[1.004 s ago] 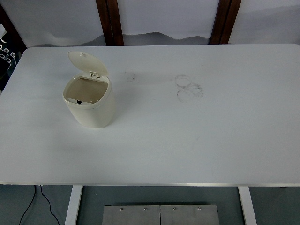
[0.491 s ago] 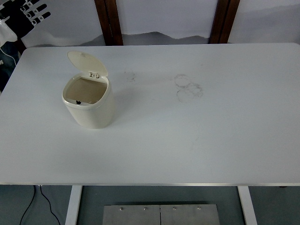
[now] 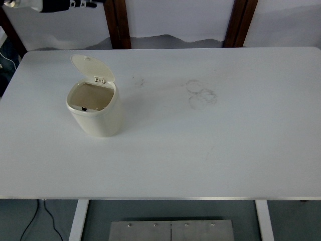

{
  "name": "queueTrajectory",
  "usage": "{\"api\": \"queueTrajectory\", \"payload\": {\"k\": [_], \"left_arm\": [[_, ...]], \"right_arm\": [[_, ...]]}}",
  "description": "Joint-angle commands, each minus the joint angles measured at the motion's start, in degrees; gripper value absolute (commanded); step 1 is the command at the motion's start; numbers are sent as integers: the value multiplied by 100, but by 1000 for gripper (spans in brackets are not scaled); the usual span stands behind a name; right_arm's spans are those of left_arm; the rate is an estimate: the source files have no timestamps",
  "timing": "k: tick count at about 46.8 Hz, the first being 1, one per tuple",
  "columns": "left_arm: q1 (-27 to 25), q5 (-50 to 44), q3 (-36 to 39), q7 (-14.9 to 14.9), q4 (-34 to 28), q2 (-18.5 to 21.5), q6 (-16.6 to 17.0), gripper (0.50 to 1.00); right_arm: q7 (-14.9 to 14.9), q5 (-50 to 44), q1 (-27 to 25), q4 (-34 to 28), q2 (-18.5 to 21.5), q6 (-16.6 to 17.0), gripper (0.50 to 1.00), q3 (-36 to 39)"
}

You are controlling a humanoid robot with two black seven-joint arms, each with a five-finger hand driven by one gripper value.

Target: Close trash bin

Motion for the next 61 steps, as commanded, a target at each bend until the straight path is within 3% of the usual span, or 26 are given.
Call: {"api": "queueTrajectory", "payload": {"k": [1,12,28,44,61], "left_arm": [[-486,444,513,94,-3,-106,-440,1000],[-1137,1508,1085,103,-3,-150,-1374,1000],[-1041,2959,1103,94,15,-159,-1374,1000],[-856,3064,1103,94,15,-440,-1374,1000],[-874,3064,1296,103,-187,-440,-1374,1000]], "right_arm": [[-1,-4,-2,0,0,0,995,1],[-1,-4,7,0,0,0,995,-16],[-1,-4,7,0,0,0,995,-16],[-1,-4,7,0,0,0,995,-16],[-1,-4,25,0,0,0,995,-16]]}}
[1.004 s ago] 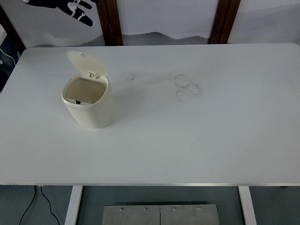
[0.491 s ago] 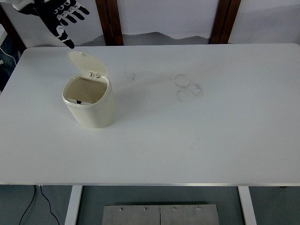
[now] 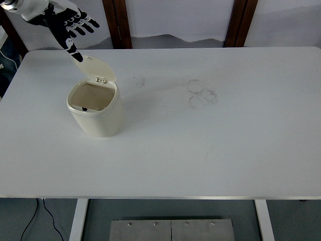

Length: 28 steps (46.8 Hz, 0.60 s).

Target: Close trash bin

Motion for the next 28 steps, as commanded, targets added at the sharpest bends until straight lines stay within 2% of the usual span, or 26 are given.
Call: {"api": "queueTrajectory", "payload": {"k": [1,14,28], "left_arm": [[4,-1,18,0,-148,8,-2,1000],[13,-1,211,0,-631,87,-2,1000],[-127,-1,255,0,-895,148,-2,1000]], "right_arm": [[0,0,0,1,0,0,995,0],[0,0,0,1,0,0,995,0],[0,0,8,1,0,0,995,0]]}}
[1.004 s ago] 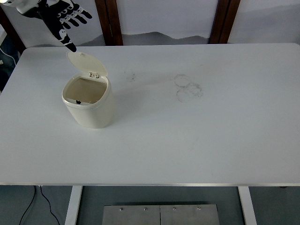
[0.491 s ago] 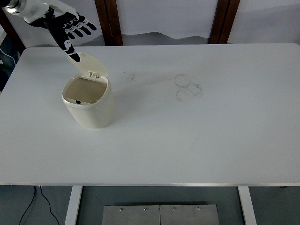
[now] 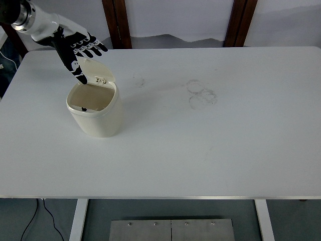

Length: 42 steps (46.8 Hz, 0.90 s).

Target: Close trash bin

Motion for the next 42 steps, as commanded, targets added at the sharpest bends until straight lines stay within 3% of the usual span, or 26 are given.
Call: {"api": "queueTrajectory", "payload": {"k": [1,14,42], "left_arm": [[-51,-1,27,0,-146,64,0,1000],[-323,-1,501,0,-1008,513,0,1000],[-297,-1,668,0,-1070,610,0,1000]], "right_arm": [[0,0,9,0,0,0,995,0],[0,0,9,0,0,0,995,0],[0,0,9,0,0,0,995,0]]}}
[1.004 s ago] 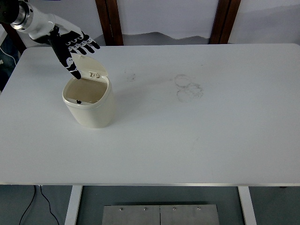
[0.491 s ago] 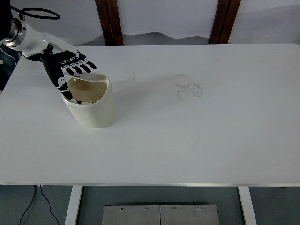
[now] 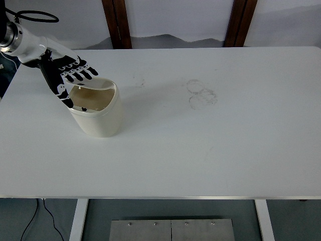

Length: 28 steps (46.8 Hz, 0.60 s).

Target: Close trash bin

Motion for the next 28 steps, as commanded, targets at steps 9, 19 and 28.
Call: {"api": "queueTrajectory", "payload": {"k": [9,19,28], "left_arm": [[47,0,125,0,-111,-9,0,1000],[179,0,143,0,-111,-36,0,1000],[311,0,143,0,-111,-53,0,1000]], "right_arm": [[0,0,0,0,0,-2,995,0],[0,0,0,9,0,-2,995,0],[0,0,0,9,0,7,995,0]]}}
